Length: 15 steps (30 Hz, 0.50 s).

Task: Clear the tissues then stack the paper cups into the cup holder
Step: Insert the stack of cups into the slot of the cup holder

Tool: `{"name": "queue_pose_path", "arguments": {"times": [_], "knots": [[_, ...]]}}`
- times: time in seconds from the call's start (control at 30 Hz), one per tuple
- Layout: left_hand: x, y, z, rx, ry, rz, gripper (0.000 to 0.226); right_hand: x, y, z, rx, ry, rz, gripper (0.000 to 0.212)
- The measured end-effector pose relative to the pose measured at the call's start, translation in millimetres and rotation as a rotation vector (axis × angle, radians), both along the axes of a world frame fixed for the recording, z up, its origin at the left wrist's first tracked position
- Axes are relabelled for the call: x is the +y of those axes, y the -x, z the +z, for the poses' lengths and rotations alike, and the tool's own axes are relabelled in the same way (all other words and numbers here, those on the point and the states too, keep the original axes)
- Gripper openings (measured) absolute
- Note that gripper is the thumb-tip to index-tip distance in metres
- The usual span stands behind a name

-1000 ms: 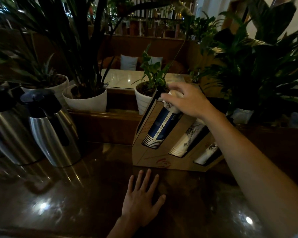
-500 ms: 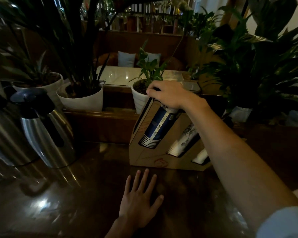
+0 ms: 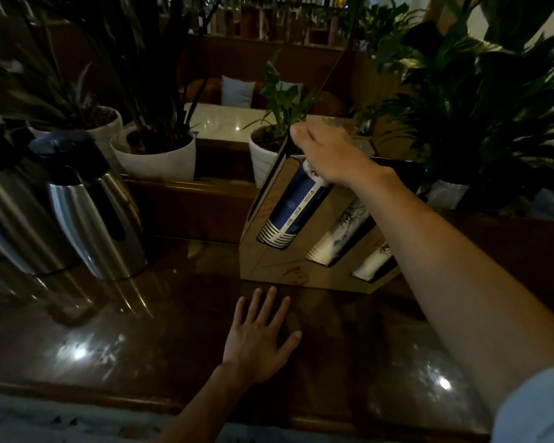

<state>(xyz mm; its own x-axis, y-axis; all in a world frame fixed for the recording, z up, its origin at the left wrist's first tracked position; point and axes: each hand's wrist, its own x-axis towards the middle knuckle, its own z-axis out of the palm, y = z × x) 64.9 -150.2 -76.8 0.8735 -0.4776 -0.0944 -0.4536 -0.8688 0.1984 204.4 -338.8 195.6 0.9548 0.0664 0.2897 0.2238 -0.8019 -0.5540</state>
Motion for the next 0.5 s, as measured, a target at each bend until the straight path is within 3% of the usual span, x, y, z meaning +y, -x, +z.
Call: {"name": "queue_pose_path", "arguments": {"times": [0.3,0.5], "knots": [[1,0,-3,-0.002,-0.006,0.002,0.079,12,-5,5,0.071,0.076,-0.012,0.059],[-1,0,0,0.016,0.020,0.000,0.090,8,15,1,-0.185,-0.078,-0.092,0.054]]}}
